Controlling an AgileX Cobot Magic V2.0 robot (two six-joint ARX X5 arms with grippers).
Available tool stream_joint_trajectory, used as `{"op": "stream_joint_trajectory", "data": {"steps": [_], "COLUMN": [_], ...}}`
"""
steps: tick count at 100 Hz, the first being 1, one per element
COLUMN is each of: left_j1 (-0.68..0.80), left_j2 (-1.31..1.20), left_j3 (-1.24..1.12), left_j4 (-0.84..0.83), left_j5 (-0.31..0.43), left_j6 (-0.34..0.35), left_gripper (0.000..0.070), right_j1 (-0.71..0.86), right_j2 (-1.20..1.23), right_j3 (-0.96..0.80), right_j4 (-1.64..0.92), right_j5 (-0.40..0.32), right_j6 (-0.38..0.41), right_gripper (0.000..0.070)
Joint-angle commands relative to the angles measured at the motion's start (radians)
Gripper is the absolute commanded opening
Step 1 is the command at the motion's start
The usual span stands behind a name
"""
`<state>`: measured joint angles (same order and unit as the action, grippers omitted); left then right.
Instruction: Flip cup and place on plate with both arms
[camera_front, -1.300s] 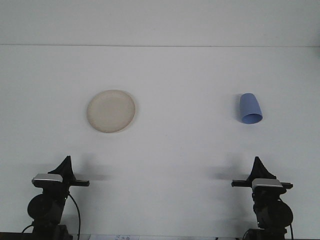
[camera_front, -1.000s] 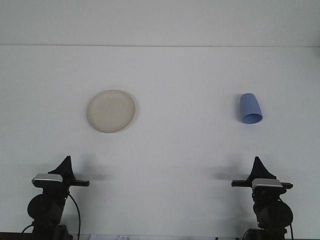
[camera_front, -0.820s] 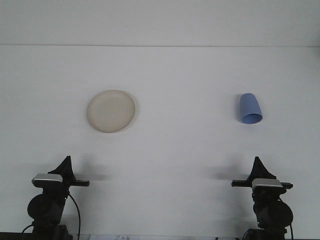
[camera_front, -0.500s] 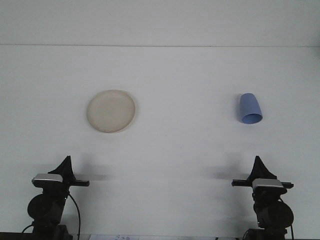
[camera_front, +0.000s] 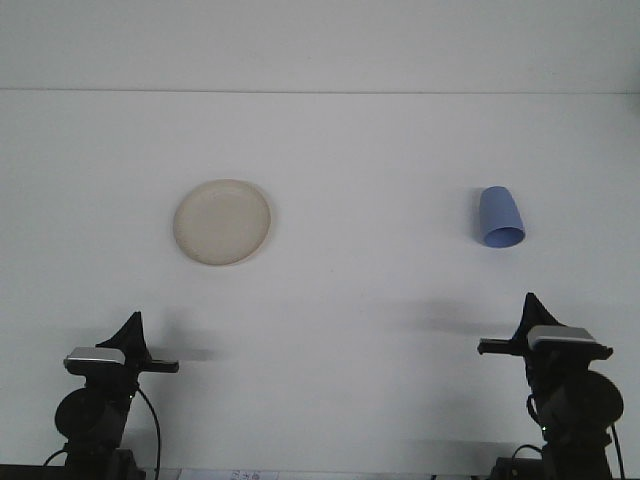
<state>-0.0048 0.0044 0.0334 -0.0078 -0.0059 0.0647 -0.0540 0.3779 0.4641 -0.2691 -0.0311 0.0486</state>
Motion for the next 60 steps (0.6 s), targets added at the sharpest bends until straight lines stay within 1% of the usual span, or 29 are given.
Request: {"op": "stream_joint_trajectory", "data": {"steps": [1,14,17,20,24,25,26,29,32,34,45,60], "left_j1": [-0.001,-0.001,-0.001,-0.001,-0.001,-0.001,-0.001,-0.001,-0.001,-0.001,-0.001,-0.001], "left_j2": [-0.001,-0.001,-0.001,-0.001,-0.001,-0.001,-0.001,-0.001,-0.001,-0.001,-0.001,-0.001], "left_j3": [-0.019,-0.019,-0.019,-0.019,-0.019,-0.019,-0.019,-0.019,-0.019,-0.019,-0.019,-0.019], "left_j4": [0.010,0.010,0.010,0.010,0.010,0.010,0.010,0.010,0.010,0.010,0.010,0.010], "left_j5": [-0.003,-0.003,-0.003,-0.003,-0.003,-0.003,-0.003,-0.003,-0.003,-0.003,-0.003,-0.003], "left_j6": [-0.002,-0.002,-0.003,-0.003,-0.003,-0.003,-0.003,-0.003,-0.003,-0.003,-0.003,-0.003], "left_gripper": [0.0015,0.0015,0.0015,0.0015,0.0015,0.0015,0.0015,0.0015,0.0015,0.0015,0.0015,0.0015], "right_j1": [-0.002,-0.002,-0.002,-0.003,-0.006,-0.007,-0.008,-0.010,-0.011,-0.011,-0.014,-0.039], "right_j2": [0.092,0.217,0.241,0.262,0.291,0.302,0.306,0.328,0.348,0.360,0.425,0.523], "right_j3": [0.078,0.151,0.156,0.156,0.156,0.156,0.156,0.156,0.155,0.154,0.128,0.075], "right_j4": [-0.051,-0.021,-0.010,0.000,0.001,0.000,0.000,0.001,0.006,0.011,0.100,0.230], "right_j5": [-0.006,-0.006,-0.006,0.002,0.027,0.039,0.043,0.068,0.085,0.096,0.167,0.170], "right_j6": [-0.016,-0.006,-0.003,-0.003,-0.002,0.000,0.002,0.014,0.031,0.040,0.049,0.029], "right_gripper": [0.0007,0.0011,0.0028,0.0083,0.0189,0.0229,0.0244,0.0319,0.0375,0.0395,0.0403,0.0403]}}
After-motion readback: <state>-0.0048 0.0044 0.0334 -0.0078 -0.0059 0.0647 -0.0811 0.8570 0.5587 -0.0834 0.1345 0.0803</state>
